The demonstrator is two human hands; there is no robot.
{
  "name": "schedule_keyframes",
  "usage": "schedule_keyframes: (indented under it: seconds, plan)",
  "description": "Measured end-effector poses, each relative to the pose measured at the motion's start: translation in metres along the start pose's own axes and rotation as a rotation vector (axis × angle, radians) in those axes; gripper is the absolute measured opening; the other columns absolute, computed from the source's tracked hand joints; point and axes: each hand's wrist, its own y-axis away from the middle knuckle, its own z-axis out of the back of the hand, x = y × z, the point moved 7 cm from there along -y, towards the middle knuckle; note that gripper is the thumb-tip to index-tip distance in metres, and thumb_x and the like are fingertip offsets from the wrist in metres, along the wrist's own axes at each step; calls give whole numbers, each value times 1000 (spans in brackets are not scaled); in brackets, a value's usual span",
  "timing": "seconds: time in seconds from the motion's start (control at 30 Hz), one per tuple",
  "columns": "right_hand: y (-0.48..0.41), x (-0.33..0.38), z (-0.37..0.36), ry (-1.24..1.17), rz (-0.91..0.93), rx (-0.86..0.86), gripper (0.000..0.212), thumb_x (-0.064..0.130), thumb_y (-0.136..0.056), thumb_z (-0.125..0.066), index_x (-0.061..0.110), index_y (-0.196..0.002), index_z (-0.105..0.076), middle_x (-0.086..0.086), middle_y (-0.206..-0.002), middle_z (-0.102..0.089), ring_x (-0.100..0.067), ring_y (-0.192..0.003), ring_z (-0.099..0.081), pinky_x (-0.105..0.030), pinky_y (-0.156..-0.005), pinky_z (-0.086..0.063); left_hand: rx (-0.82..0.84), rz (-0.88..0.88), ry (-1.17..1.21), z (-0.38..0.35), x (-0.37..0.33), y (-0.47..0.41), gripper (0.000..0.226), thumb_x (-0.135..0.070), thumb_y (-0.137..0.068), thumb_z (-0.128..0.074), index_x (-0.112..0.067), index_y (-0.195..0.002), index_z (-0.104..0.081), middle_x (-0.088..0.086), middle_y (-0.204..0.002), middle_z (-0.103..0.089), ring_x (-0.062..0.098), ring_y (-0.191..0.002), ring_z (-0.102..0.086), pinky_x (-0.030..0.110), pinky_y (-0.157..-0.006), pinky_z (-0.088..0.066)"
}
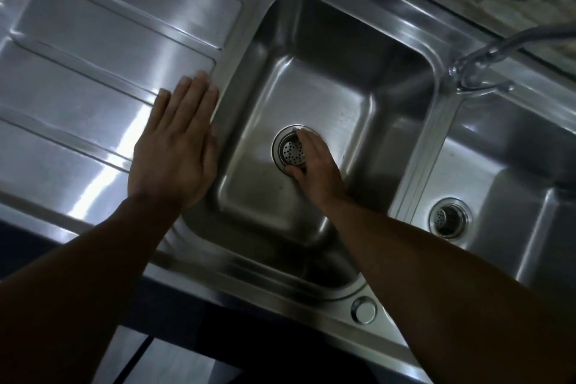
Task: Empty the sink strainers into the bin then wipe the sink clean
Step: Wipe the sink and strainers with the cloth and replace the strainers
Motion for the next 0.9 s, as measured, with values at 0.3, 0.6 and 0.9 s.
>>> schedule_keyframes:
  seconds: [0.3,0.6,0.9]
  plan:
    - [4,-8,-12,-115,-51,-38,72,2,-81,-76,2,-146,-47,-13,-157,-40,-27,-151,-29,-42,-124,-25,14,5,-1,-3,2,0,57,-28,-105,-31,-9,-158,-27,10,-168,-20,23,-157,-13,47,-128,-13]
    - [-1,-16,-24,-44,-42,54,75,14,-89,-69,6,-154,-34,-10,-164,-27,-24,-155,-15,-46,-126,-13,63,6,-17,-5,2,0,60,-33,-104,-25,-11,-160,-23,9,-169,-16,21,-158,-10,45,-129,-11]
    - [36,5,4,-62,-139,119,71,14,-95,-53,20,-159,-23,-5,-167,-21,-24,-154,-21,-33,-125,-21,52,11,45,3,-3,2,57,-23,-102,-30,-5,-156,-32,14,-166,-23,28,-156,-18,47,-128,-14]
